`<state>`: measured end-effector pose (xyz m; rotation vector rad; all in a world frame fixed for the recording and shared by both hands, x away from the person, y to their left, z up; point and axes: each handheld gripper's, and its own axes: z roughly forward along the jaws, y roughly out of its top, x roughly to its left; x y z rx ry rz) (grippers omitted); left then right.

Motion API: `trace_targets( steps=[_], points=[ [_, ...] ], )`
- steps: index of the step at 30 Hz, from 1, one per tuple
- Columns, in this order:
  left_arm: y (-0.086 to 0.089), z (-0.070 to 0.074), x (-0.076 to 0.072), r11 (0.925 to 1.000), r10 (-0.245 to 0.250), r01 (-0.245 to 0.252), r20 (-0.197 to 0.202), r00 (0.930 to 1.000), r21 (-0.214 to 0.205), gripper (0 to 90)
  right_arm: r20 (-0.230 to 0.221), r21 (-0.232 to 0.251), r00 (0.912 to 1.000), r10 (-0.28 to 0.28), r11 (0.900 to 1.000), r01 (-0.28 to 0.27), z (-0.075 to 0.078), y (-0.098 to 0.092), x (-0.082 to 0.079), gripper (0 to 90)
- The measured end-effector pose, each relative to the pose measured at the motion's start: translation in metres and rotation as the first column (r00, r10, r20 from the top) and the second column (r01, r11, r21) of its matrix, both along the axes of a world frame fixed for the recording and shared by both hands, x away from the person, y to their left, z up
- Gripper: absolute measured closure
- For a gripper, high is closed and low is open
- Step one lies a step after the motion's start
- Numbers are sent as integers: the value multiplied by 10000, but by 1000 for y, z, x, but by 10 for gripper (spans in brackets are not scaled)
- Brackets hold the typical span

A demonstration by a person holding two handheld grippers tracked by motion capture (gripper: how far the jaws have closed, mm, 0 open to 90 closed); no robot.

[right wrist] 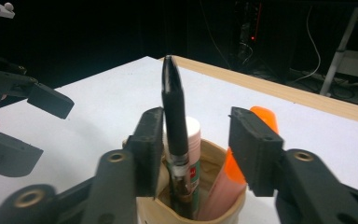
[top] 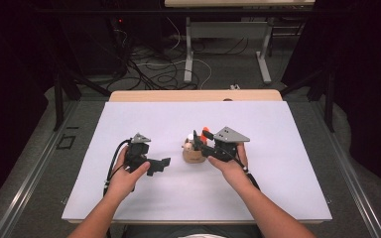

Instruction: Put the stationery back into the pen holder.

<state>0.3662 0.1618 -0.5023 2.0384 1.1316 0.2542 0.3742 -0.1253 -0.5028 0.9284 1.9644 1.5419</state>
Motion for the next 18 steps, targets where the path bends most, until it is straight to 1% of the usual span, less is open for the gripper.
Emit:
trace_targets(
  steps=[2,6,7,8,9,10,11,12,14,16,17,18],
  points=[
    [1,1,0,10000,54,-53,12,10000,-76,3,64,-17,10000,18,10000,-18,3,-2,-1,467],
    [4,2,0,10000,69,-68,151,9999,-55,3,73,2,9996,-266,9996,266,11,-8,-4,388],
    [5,2,0,9999,85,-83,196,9998,-107,3,41,72,9992,-402,9992,402,13,-10,-4,364],
    [5,3,0,9999,100,-97,201,9997,-125,3,-60,16,9991,-419,9991,419,16,-13,-5,351],
    [6,4,0,9998,131,-129,189,9997,-121,3,-62,86,9991,-423,9991,423,19,-15,-5,351],
    [7,4,1,9998,138,-134,227,9996,-159,3,-150,17,9990,-429,9991,429,22,-18,-6,334],
    [7,4,0,9993,244,-237,235,9994,-293,3,6,134,9990,-455,9989,455,24,-21,-6,312],
    [9,6,1,9996,192,-186,290,9994,-211,3,95,83,9990,-445,9990,444,26,-24,-6,312],
    [12,7,1,9990,339,-329,309,9989,-308,3,46,138,9992,-407,9991,406,29,-30,-6,312],
    [15,9,2,9986,414,-400,393,9984,-348,3,-235,277,9983,-536,9981,542,31,-35,-8,308],
    [16,10,2,9979,467,-448,413,9981,-459,3,-207,337,9982,-565,9978,572,32,-38,-8,294],
    [17,11,2,9978,484,-463,454,9978,-479,3,-139,340,9980,-612,9975,616,32,-41,-7,292]
  ],
)
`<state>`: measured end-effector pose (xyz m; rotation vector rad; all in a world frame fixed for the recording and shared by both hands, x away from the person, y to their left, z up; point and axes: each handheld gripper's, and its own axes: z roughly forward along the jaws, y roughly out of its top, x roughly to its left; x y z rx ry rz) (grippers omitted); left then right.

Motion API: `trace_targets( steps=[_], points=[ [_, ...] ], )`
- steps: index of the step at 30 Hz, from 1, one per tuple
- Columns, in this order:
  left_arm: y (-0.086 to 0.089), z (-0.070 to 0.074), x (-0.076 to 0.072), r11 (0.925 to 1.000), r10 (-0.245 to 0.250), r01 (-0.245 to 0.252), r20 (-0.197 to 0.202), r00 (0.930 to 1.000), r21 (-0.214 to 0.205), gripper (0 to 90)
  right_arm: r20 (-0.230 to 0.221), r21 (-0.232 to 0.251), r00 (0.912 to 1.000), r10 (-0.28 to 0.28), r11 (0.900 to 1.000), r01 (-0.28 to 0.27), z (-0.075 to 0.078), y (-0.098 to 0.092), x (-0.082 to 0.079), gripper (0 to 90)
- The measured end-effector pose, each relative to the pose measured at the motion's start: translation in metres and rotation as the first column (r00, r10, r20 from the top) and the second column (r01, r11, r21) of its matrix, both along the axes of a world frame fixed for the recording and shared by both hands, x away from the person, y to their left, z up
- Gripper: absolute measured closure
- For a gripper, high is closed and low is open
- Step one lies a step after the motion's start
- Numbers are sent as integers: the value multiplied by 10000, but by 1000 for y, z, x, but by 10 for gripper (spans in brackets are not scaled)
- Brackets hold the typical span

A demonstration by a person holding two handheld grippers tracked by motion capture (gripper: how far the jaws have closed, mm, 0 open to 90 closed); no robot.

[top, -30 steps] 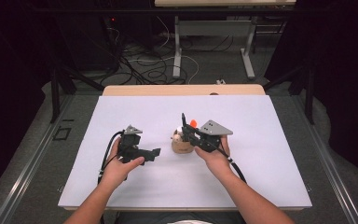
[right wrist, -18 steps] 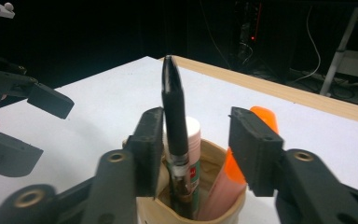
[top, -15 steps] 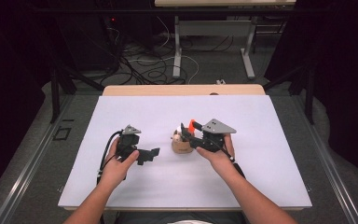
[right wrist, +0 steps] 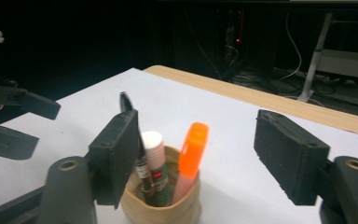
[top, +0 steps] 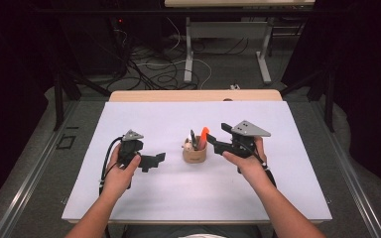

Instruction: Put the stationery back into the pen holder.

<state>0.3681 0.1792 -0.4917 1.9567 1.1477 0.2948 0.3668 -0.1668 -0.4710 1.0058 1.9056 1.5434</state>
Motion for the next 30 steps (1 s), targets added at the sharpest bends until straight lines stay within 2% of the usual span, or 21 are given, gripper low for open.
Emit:
trace_targets(
  steps=[3,5,6,8,10,11,13,16,21,24,27,30],
  points=[
    [5,3,0,9999,135,-135,114,9998,-68,3,-446,-438,9983,-364,9984,344,2,-10,-1,268],
    [8,4,0,9992,278,-274,118,9995,-302,3,-562,-375,9966,-609,9976,589,1,-17,-1,269],
    [10,5,1,9994,270,-265,182,9995,-236,3,-598,-343,9961,-652,9974,633,0,-20,-2,269],
    [13,7,1,9982,445,-437,180,9988,-418,3,-657,-493,9946,-803,9958,772,0,-28,-2,270],
    [17,8,1,9976,571,-560,259,9980,-417,3,-866,-627,9925,-863,9947,810,0,-35,-2,297],
    [19,10,2,9984,505,-500,211,9985,-262,3,-963,-678,9906,-969,9936,906,0,-39,-3,295],
    [22,10,2,9976,628,-618,308,9976,-320,3,-885,-787,9885,-1229,9901,1161,-3,-46,-3,244],
    [28,12,2,9960,826,-811,399,9958,-374,3,-1095,-796,9817,-1559,9858,1477,-7,-57,-3,173],
    [39,11,4,9931,1127,-1109,476,9925,-392,3,-1080,-962,9764,-1871,9795,1771,-12,-69,-5,137],
    [45,9,6,9902,1323,-1298,500,9899,-513,3,-1145,-1005,9733,-1991,9770,1881,-17,-75,-4,14],
    [52,7,8,9883,1439,-1410,502,9883,-574,3,-1138,-1075,9676,-2254,9710,2136,-21,-82,-2,0],
    [58,3,9,9837,1713,-1675,590,9834,-648,3,-996,-1214,9633,-2494,9639,2370,-28,-90,1,0]
  ],
)
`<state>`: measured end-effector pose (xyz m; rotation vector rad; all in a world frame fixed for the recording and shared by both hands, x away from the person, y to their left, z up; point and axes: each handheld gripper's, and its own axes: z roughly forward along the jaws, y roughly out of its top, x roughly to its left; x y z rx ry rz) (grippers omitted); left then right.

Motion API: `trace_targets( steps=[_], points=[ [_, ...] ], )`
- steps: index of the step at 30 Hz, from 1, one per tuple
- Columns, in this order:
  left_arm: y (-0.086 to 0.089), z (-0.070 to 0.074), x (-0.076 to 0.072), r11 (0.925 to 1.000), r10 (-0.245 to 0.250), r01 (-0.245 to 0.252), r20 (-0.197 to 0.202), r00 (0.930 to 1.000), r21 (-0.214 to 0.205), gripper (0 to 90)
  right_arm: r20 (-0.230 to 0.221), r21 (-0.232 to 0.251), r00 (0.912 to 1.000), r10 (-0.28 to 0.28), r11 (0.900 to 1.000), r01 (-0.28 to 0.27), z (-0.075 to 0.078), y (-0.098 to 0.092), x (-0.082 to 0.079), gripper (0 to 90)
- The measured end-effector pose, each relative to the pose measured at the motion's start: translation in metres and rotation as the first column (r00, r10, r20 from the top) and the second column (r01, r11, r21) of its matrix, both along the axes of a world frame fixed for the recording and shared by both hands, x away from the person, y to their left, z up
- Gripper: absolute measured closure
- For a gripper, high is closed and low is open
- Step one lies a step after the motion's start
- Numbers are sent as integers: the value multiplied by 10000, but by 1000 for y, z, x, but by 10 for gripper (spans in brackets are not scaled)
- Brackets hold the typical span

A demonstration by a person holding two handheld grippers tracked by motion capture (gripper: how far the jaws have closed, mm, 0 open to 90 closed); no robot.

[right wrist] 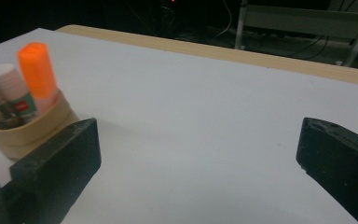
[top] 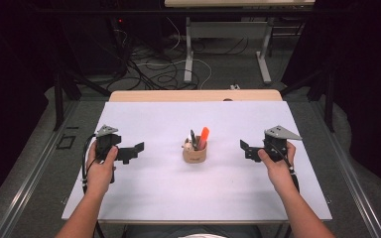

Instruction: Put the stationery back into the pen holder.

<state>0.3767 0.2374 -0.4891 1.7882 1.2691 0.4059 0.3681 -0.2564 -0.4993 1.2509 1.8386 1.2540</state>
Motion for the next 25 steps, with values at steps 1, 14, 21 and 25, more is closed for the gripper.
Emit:
trace_targets(
  steps=[1,14,21,25],
  points=[
    [2,-1,0,10000,44,-44,-38,10000,36,3,-57,-61,9999,-143,9999,142,-3,-3,1,0],
    [18,-16,8,9976,679,-681,-195,9975,-97,3,-970,65,9901,-1010,9948,1021,-26,-26,8,0],
    [23,-19,11,9953,958,-962,-363,9947,-85,3,-1149,59,9875,-1078,9940,1092,-29,-30,8,0],
    [24,-21,12,9950,998,-999,-353,9944,-27,4,-1180,81,9870,-1087,9939,1104,-29,-30,8,0]
  ],
)
